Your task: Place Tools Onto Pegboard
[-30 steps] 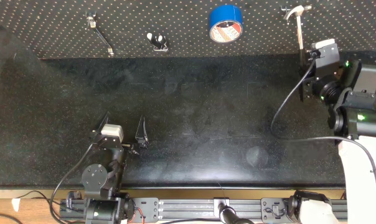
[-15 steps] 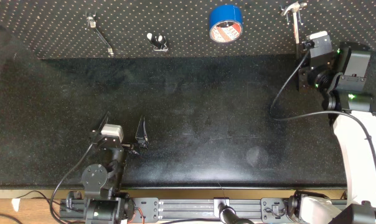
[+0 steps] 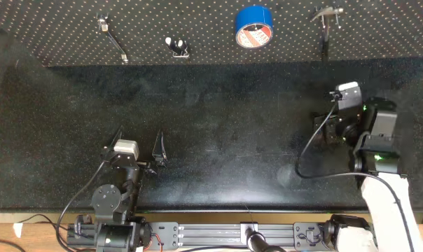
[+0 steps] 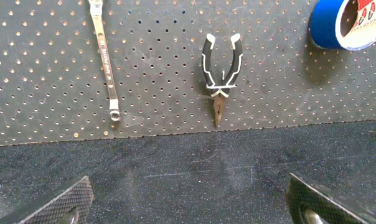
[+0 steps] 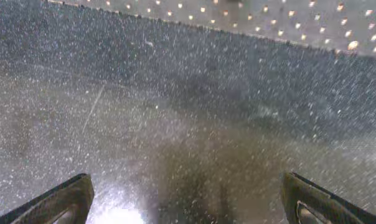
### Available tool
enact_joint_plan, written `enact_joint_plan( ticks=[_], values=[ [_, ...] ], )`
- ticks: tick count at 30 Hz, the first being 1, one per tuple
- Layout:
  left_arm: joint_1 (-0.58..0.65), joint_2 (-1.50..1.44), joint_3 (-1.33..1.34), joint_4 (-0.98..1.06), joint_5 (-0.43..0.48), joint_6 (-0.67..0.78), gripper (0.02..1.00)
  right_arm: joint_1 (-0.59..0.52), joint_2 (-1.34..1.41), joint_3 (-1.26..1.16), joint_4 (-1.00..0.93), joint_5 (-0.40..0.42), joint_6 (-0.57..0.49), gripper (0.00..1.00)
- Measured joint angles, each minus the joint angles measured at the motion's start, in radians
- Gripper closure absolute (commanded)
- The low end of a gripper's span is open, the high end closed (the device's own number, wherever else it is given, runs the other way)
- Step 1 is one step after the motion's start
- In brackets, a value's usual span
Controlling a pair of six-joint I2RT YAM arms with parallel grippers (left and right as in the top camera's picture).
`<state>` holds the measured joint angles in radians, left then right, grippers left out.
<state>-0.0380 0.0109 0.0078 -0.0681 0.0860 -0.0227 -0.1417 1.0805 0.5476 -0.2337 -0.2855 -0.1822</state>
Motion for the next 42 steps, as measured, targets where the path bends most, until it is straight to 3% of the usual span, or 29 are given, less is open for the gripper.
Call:
enact_joint_plan(
  ticks=[1, 4, 6, 12, 17, 27, 33, 42],
  values=[
    [0.000, 0.000, 0.000, 0.000, 0.000, 0.000, 0.025, 0.001, -0.110, -0.184, 0.322, 0.006, 0.079, 0.025],
    [0.000, 0.001, 0.000, 0.000, 0.000, 0.000, 0.025, 0.001, -0.320, -0.432, 0.553, 0.007, 0.187, 0.025],
    [0.000, 0.000, 0.000, 0.000, 0.000, 0.000, 0.025, 0.001, -0.422, -0.520, 0.598, 0.007, 0.237, 0.025],
    [0.000, 0.000, 0.000, 0.000, 0.000, 0.000, 0.023, 0.042, -0.637, -0.538, 0.512, 0.007, 0.282, 0.025],
    [0.000, 0.000, 0.000, 0.000, 0.000, 0.000, 0.025, 0.087, -0.874, -0.541, 0.192, 0.006, 0.291, 0.025],
    [0.000, 0.000, 0.000, 0.000, 0.000, 0.000, 0.025, 0.256, -1.046, -0.541, 0.189, 0.006, 0.225, 0.025],
    [0.000, 0.000, 0.000, 0.000, 0.000, 0.000, 0.025, 0.257, -1.067, -0.541, 0.184, 0.052, 0.221, 0.025],
    [0.000, 0.000, 0.000, 0.000, 0.000, 0.000, 0.025, 0.135, -1.067, -0.541, 0.177, 0.117, 0.193, 0.025]
  ],
)
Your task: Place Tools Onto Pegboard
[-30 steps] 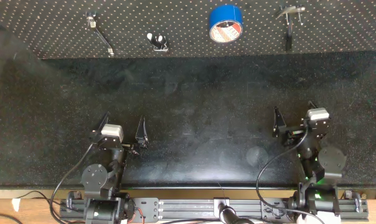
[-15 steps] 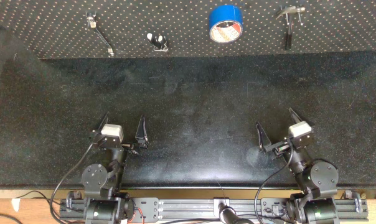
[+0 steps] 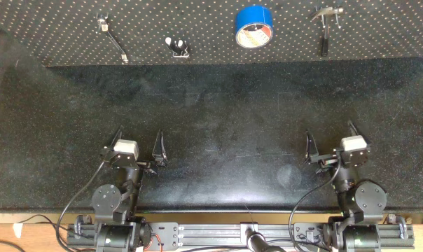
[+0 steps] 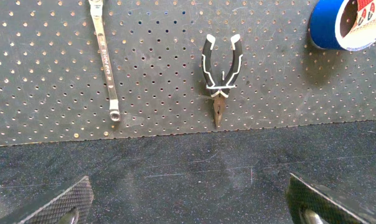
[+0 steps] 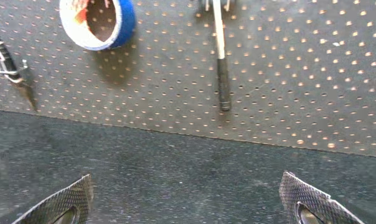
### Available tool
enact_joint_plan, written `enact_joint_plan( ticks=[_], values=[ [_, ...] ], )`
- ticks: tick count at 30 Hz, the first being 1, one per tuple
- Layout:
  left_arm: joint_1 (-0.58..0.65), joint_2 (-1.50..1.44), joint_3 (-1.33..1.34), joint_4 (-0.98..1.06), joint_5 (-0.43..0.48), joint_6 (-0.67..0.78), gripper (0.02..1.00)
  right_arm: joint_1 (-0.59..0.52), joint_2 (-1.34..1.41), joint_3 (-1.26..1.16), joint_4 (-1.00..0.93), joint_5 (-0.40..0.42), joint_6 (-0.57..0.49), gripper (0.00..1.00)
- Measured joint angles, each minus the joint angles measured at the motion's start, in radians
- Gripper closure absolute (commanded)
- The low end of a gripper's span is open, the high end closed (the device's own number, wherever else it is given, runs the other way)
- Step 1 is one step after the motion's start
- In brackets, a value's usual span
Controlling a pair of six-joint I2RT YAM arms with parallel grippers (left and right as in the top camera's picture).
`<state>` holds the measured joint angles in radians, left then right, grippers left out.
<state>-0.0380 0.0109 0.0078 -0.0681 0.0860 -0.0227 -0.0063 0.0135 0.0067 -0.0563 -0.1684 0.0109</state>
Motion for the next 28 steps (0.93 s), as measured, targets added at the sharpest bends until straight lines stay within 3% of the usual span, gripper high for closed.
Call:
enact_joint_plan(
  ticks=[28],
  values=[
    [0.000, 0.000, 0.000, 0.000, 0.000, 0.000, 0.025, -0.014, 0.000, 0.000, 0.002, 0.003, -0.017, 0.025]
  ],
)
